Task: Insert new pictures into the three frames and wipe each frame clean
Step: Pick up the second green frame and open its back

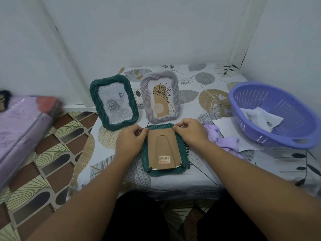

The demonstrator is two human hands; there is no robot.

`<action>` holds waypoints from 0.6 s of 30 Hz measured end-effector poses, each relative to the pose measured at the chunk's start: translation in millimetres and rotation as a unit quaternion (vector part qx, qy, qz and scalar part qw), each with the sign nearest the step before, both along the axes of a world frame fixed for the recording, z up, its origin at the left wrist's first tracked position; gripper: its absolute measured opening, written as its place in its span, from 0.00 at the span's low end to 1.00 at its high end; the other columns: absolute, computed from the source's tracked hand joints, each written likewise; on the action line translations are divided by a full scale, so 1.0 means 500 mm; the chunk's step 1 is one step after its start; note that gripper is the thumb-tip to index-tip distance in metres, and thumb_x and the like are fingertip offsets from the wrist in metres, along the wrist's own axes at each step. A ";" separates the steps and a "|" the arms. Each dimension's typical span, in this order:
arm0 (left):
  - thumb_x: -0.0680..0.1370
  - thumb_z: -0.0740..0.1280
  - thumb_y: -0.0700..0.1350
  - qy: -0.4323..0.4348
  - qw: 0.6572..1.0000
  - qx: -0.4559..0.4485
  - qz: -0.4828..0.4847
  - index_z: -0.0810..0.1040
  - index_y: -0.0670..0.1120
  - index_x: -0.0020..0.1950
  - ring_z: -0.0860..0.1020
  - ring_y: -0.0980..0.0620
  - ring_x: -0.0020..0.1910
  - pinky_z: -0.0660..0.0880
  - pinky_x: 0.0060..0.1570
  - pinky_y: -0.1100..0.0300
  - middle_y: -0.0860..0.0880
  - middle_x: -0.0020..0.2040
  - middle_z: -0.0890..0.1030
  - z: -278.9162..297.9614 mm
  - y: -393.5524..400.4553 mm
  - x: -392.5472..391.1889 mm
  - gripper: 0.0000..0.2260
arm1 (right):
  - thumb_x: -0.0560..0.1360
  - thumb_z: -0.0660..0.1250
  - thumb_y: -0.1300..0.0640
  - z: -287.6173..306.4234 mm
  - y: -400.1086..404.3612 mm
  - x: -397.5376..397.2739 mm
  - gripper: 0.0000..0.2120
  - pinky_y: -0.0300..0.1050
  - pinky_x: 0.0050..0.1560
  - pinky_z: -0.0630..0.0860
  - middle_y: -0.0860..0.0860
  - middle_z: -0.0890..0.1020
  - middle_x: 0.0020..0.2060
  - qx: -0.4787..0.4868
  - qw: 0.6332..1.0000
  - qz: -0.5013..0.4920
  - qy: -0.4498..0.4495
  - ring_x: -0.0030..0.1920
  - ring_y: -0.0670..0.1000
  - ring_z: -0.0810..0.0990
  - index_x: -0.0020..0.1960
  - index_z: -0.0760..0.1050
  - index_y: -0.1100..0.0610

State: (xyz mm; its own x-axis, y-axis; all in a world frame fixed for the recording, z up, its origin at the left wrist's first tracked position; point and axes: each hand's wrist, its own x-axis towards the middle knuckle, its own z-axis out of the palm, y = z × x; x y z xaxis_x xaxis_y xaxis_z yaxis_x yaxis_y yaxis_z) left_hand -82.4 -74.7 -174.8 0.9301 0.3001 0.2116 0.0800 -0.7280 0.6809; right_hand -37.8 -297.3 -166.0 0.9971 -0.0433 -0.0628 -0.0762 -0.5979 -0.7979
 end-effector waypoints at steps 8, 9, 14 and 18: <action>0.77 0.71 0.59 0.000 1.000 0.003 0.000 0.84 0.52 0.42 0.79 0.57 0.37 0.75 0.38 0.56 0.55 0.34 0.81 0.002 -0.001 -0.003 0.12 | 0.72 0.75 0.42 -0.003 0.003 0.005 0.12 0.43 0.39 0.73 0.45 0.84 0.38 -0.018 1.000 -0.007 0.002 0.41 0.46 0.82 0.45 0.83 0.51; 0.77 0.71 0.59 -0.001 1.000 0.007 -0.002 0.84 0.52 0.42 0.79 0.57 0.37 0.75 0.38 0.56 0.55 0.35 0.81 0.001 -0.001 -0.003 0.12 | 0.72 0.75 0.42 -0.004 0.003 0.006 0.12 0.43 0.39 0.73 0.44 0.84 0.37 -0.022 1.000 -0.009 0.000 0.41 0.46 0.82 0.44 0.83 0.50; 0.78 0.70 0.54 0.002 1.000 0.009 -0.014 0.84 0.52 0.42 0.79 0.55 0.38 0.76 0.39 0.55 0.55 0.35 0.81 -0.002 0.000 -0.004 0.09 | 0.72 0.75 0.41 -0.007 0.005 0.009 0.12 0.45 0.42 0.76 0.44 0.84 0.38 -0.026 1.000 -0.008 -0.002 0.42 0.46 0.82 0.44 0.83 0.49; 0.80 0.68 0.49 0.004 1.000 0.015 -0.015 0.84 0.50 0.44 0.79 0.53 0.38 0.77 0.41 0.54 0.54 0.37 0.82 -0.006 0.005 -0.002 0.08 | 0.72 0.75 0.41 -0.008 0.004 0.009 0.12 0.45 0.42 0.76 0.44 0.84 0.38 -0.020 1.000 -0.008 -0.004 0.41 0.46 0.83 0.43 0.83 0.50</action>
State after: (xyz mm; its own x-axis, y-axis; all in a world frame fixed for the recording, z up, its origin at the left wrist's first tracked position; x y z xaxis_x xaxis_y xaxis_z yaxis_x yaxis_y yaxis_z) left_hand -83.6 -72.2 -177.9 0.9401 0.2659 0.2135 0.0630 -0.7507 0.6577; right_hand -33.2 -295.1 -170.2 0.9967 -0.0619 -0.0533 -0.0804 -0.6279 -0.7741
